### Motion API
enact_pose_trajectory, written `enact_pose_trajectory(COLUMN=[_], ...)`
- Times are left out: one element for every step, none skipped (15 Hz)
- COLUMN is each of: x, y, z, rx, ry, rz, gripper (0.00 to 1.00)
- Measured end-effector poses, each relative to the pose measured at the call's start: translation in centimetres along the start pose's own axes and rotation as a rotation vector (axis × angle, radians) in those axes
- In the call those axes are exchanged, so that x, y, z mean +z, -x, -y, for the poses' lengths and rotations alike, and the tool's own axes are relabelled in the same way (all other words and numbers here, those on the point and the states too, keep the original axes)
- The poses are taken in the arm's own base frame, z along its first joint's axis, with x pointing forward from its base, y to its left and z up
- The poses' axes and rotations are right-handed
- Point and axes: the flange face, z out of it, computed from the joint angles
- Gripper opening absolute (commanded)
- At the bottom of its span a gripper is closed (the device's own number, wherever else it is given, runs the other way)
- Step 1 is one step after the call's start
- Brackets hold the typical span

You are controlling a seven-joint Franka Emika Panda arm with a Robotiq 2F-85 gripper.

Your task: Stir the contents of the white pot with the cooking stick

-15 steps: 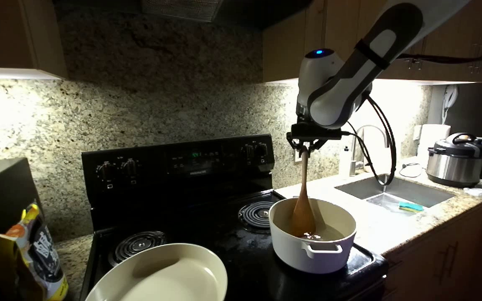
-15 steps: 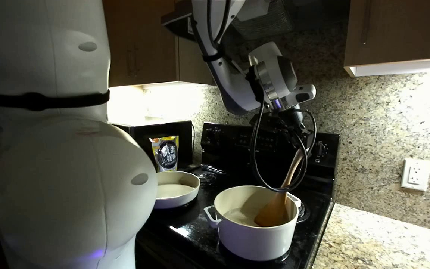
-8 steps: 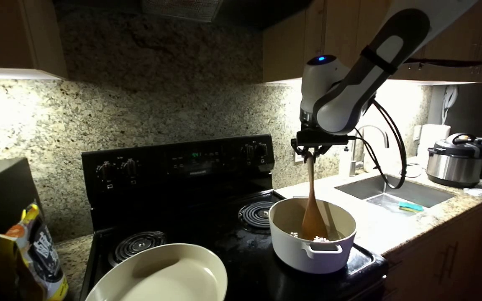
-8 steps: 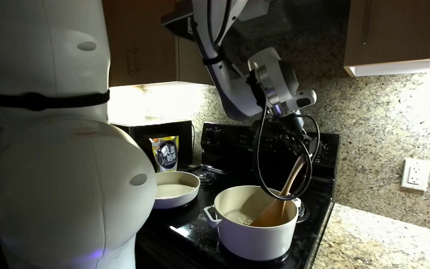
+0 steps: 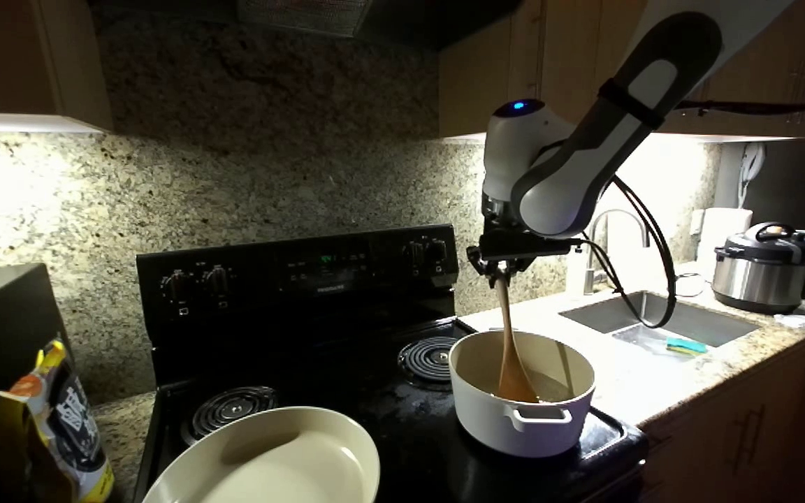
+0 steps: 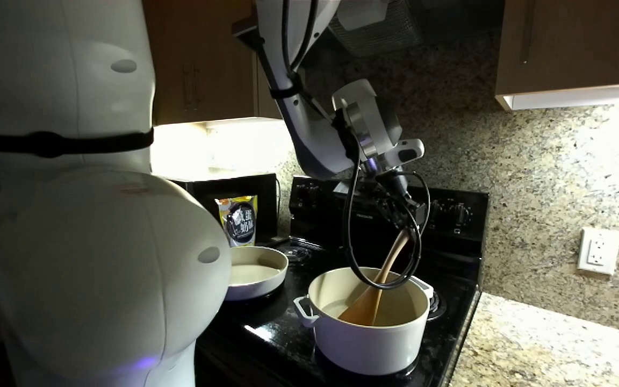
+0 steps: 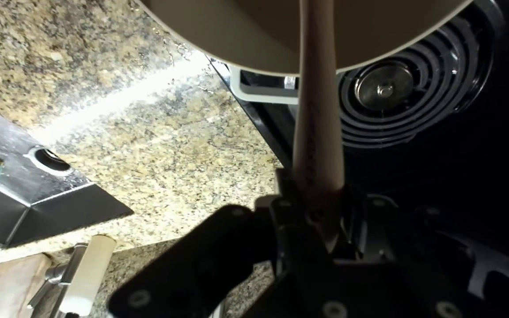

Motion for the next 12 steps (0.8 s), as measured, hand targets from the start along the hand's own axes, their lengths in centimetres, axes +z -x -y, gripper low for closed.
enact_pose_trajectory(x=[-0.2,-0.4,-0.5,-0.6,-0.7,-0.8,-0.8,-0.8,-0.8,-0.7,-0.6,-0.5], y=[0.1,0.0,-0.1,-0.4,-0.7,-1.1,-1.5,-2.0,-2.5,-3.0,-3.5,-3.8], z=[0.4,0.7,0.8,0.8,0.6,0.4,0.0,-0.6,-1.2,-1.9,-2.6,-3.3], rx=[-0.009,-0.013,-0.013,-0.011,-0.006,0.002,0.013,0.026,0.042,0.058,0.073,0.087], ry=[-0.005,-0.008,-0.010,-0.011,-0.011,-0.010,-0.008,-0.004,0.001,0.006,0.012,0.017], rz=[-0.004,-0.008,-0.012,-0.016,-0.020,-0.024,-0.029,-0.033,-0.036,-0.039,-0.041,-0.043], gripper=[0.07,0.07,0.07,0.07,0.07,0.07,0.07,0.07,0.07,0.07,0.07,0.07])
